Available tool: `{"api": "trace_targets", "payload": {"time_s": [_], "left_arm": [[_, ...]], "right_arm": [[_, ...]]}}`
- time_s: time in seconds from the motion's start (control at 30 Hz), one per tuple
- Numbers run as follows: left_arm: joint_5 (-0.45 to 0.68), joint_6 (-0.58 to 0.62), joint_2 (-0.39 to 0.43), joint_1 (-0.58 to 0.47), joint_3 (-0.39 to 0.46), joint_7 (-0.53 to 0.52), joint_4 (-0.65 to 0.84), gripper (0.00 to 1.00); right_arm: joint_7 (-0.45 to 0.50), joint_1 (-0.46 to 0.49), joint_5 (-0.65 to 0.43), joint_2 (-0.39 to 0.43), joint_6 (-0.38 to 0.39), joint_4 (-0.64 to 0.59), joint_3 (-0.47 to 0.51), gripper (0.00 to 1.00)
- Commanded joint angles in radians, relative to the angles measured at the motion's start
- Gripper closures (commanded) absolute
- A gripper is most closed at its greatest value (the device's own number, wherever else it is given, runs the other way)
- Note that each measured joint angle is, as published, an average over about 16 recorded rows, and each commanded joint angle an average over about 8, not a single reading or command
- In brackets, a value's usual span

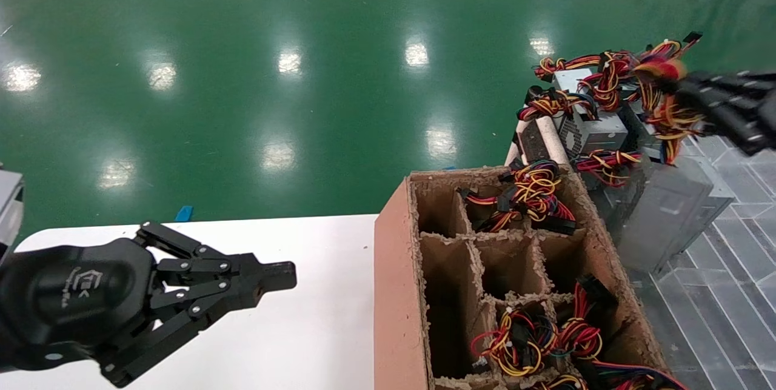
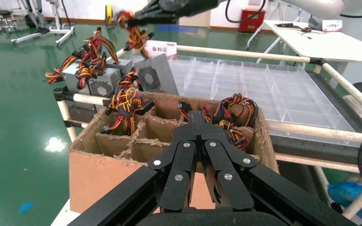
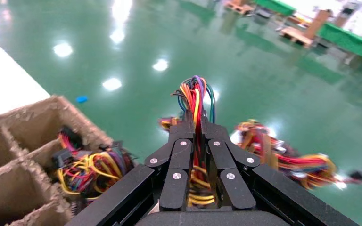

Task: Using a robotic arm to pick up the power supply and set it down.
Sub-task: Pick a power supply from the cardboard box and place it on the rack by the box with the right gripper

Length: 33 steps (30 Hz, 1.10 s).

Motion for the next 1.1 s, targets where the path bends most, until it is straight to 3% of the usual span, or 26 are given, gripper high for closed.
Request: {"api": "trace_targets", "payload": {"time_s": [0.03, 0.33, 0.87, 1.1], "left_arm": [[0.000, 0.000, 0.000, 0.000, 0.000, 0.000, 0.000, 1.00], [0.000, 0.000, 0.000, 0.000, 0.000, 0.000, 0.000, 1.00], [0.000, 0.000, 0.000, 0.000, 0.000, 0.000, 0.000, 1.00], [0.000, 0.000, 0.000, 0.000, 0.000, 0.000, 0.000, 1.00]], "right_arm": [[-0.015, 0.017, -0.020, -0.024, -0.003, -0.006, -0.015, 1.00], [-0.034, 0.067, -0.071, -0.044, 0.029, -0.031, -0.031, 1.00], [-0.129, 0.061, -0.054, -0.093, 0.054, -0.101, -0.014, 1.00], [-0.183, 0.040, -0.040, -0.105, 0.016, -0.139, -0.012, 1.00]]}}
